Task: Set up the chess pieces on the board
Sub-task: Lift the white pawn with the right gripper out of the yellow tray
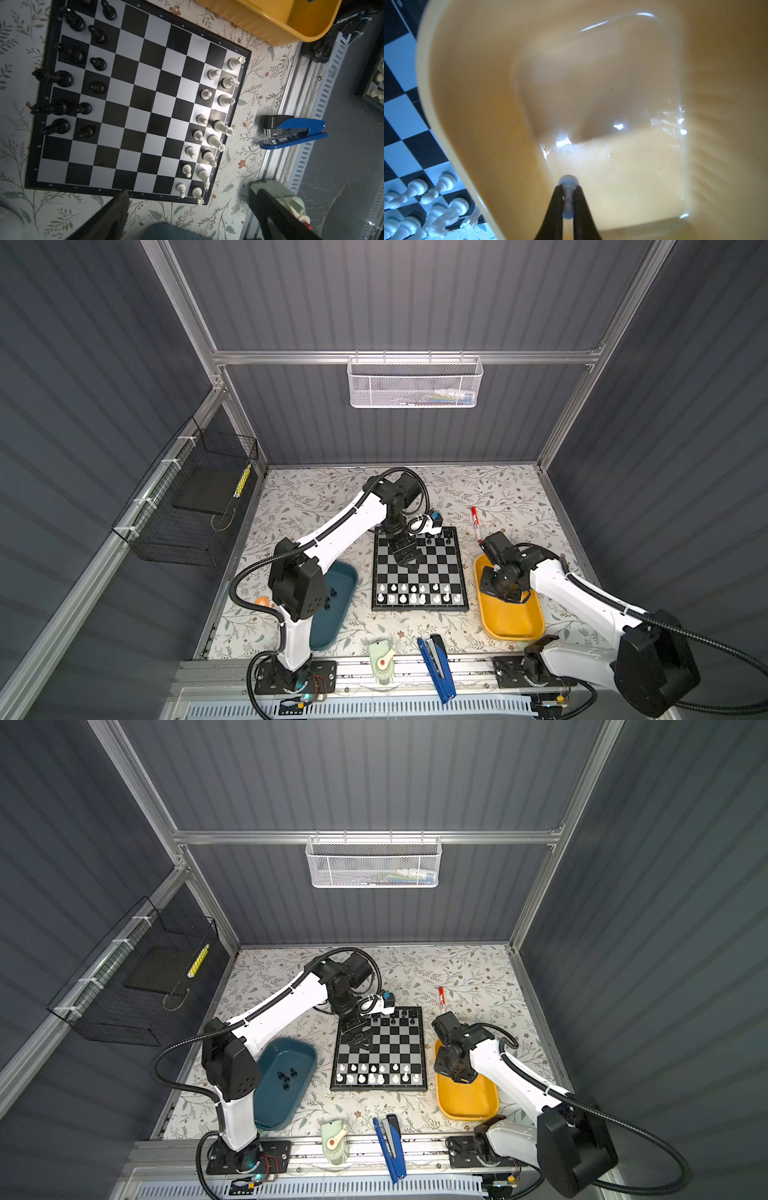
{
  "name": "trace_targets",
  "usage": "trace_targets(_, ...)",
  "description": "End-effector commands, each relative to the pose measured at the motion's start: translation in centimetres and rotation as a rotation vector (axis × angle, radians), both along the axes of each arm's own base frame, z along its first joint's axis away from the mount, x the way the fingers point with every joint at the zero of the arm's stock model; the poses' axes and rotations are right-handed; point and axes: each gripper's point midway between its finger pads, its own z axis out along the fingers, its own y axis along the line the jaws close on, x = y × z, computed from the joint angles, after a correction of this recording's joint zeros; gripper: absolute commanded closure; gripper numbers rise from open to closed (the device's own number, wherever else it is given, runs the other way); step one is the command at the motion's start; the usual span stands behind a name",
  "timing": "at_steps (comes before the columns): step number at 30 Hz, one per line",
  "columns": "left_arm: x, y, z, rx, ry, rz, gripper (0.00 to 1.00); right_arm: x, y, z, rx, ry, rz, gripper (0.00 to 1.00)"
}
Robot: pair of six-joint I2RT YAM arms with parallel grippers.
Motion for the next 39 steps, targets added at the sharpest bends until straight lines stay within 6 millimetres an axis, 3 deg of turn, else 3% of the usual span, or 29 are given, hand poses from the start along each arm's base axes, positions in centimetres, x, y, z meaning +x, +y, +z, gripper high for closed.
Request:
trace_targets(1, -0.5, -0.2, -0.3, 0.009, 0.023, -0.021, 0.04, 0.0, -0.3, 0.5, -0.030, 0.002, -0.005, 0.92)
trace_targets(12, -0.5, -0.2, -0.4, 0.008, 0.023, -0.023, 0.04, 0.3, -1.2, 2.2, -0.081, -0.018, 0.013, 0.92)
trace_targets(28, -0.5, -0.1, -0.3, 0.012, 0.014, -0.025, 0.04, 0.1, -1.2, 2.4, -0.084, -0.011, 0.016, 0.92)
trace_targets(39, -0.3, 0.1, -0.3, 0.023, -0.001, -0.025, 0.04, 0.6, -1.1, 3.7, -0.090, -0.036, 0.032, 0.92)
